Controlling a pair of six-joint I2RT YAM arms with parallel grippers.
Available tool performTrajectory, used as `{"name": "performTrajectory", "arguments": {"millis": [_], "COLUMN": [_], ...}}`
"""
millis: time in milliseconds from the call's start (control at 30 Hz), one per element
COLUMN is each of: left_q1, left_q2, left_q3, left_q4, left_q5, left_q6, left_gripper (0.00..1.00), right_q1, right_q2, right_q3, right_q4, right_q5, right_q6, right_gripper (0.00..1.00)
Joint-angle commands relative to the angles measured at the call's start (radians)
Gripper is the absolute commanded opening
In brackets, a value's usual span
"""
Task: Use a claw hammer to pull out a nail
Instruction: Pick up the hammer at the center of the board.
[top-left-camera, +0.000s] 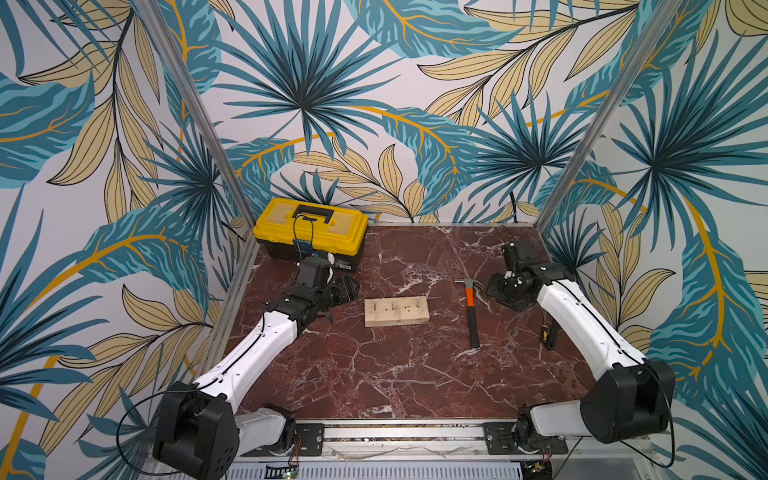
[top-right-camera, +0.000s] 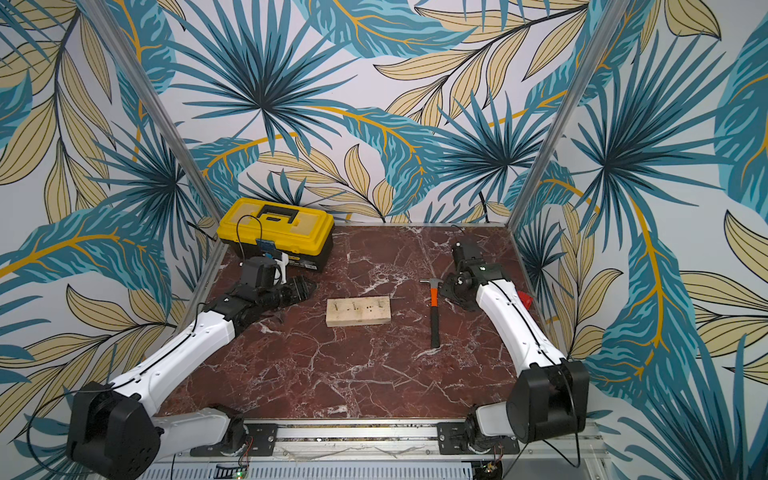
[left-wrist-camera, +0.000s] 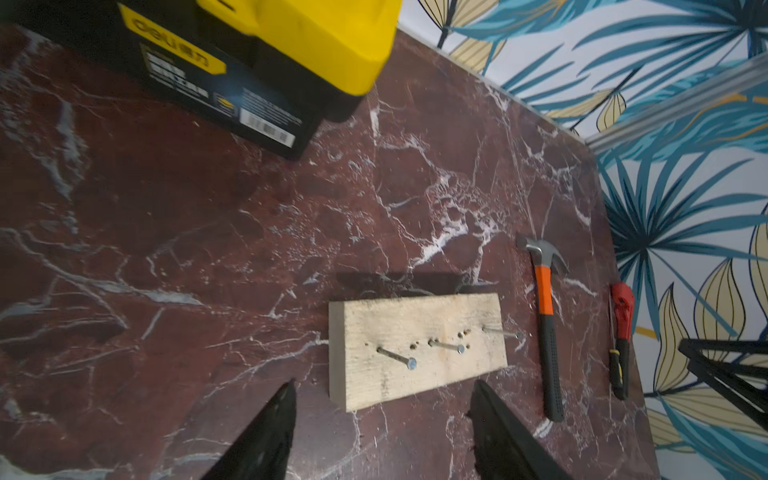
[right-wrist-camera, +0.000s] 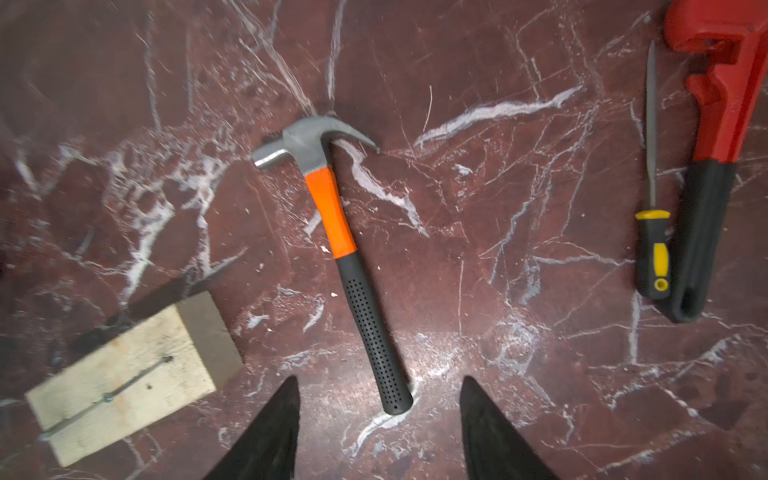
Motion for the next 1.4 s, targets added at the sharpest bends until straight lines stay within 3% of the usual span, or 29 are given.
{"name": "performTrajectory", "arguments": {"millis": [0,100,200,333,533,1000,1367], "left_q1": [-0.048,-0.095,-0.115,-0.145,-0.203,-0.235,-0.241], "left_q2": [0.019,0.044,0.082,0.142,0.176,0.210,0.213], "left_q3": [0.030,0.035,0.055,0.078,0.115,0.148,0.159], "left_q4": [-0.057,-0.040,-0.036,-0.036,-0.038,-0.037,-0.038], "left_q5": [0.001,-0.012,0.048,0.093,0.105,0.110,0.105], "left_q6": [-0.005,-0.026,-0.041,-0.063,-0.049,-0.059,-0.078], "left_gripper": [0.68,0.69,0.68,0.61,0.59,0.61,0.61], "right_q1": [0.027,0.034,0.037,0.037,0.037,0.019,0.006], "right_q2": [0.061,0.123,0.188,0.283,0.388,0.613,0.696], "right_q3": [0.038,0.071,0.115,0.176,0.246,0.435,0.466], "right_q4": [-0.127,-0.128,-0.132,-0.137,-0.122,-0.112,-0.108], "right_q5": [0.078,0.056,0.051,0.031,0.007,-0.059,-0.086], "right_q6": [-0.035,-0.045,-0.066,-0.094,-0.119,-0.144,-0.160], "right_gripper": [0.61,0.58,0.57,0.55,0.54,0.53,0.53]}}
